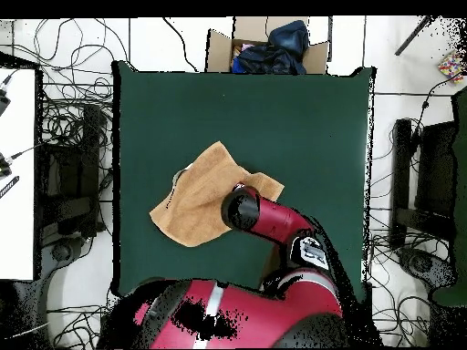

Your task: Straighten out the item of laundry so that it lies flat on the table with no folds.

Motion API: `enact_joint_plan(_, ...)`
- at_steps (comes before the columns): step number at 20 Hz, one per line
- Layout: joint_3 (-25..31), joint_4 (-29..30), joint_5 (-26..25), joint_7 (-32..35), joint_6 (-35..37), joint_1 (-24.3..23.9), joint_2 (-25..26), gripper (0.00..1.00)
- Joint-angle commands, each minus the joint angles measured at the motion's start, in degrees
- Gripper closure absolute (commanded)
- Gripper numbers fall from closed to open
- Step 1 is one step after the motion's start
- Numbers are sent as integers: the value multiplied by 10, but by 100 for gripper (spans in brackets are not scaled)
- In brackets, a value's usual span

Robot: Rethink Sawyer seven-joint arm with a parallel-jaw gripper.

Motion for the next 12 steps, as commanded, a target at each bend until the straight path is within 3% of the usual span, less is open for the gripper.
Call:
enact_joint_plan(1,-59,-43,29,102,33,13,71,0)
enact_joint_plan(6,-90,-76,45,117,-21,18,118,0)
enact_joint_plan(12,-113,-95,56,156,-287,21,166,0)
